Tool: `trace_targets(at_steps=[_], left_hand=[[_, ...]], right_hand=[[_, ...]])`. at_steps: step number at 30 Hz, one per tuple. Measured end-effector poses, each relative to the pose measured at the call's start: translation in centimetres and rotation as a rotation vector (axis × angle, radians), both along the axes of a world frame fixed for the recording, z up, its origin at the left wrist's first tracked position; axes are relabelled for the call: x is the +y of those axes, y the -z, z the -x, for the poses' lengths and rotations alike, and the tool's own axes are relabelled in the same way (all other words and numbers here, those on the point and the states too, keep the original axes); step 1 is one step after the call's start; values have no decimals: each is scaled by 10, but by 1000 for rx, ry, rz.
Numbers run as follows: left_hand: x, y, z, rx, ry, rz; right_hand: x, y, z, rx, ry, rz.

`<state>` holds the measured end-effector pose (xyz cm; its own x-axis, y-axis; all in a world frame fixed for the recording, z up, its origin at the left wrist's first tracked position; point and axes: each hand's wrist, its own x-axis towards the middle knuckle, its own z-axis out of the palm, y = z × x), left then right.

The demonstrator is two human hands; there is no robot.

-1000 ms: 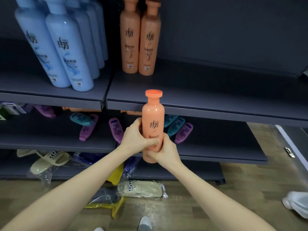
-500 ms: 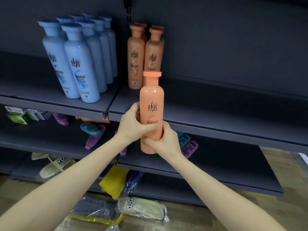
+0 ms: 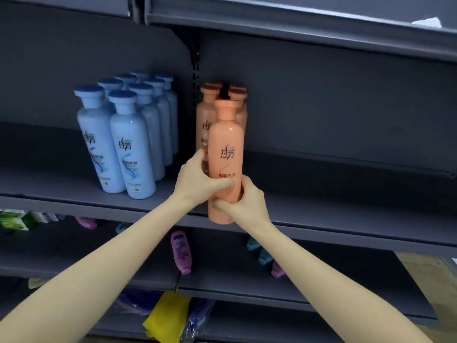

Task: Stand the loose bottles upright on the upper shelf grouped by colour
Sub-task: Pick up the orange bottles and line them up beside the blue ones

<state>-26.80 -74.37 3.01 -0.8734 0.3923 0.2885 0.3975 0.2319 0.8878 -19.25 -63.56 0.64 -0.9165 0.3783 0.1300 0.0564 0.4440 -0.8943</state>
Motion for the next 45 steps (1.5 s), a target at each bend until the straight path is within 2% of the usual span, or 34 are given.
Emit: trace_targets(at_steps=[6, 25, 38, 45], left_hand=[[-3, -10, 36, 28, 10, 22], [-2, 3, 94, -32, 77, 67], [-3, 20, 98, -54, 97, -5], [-2, 48, 87, -109, 92, 35]], right_hand=[[-5, -8, 39, 19, 28, -64], [-10, 10, 102, -7, 86, -53], [-9, 25, 108, -17, 46, 11], [-9, 37, 105, -22, 36, -102]])
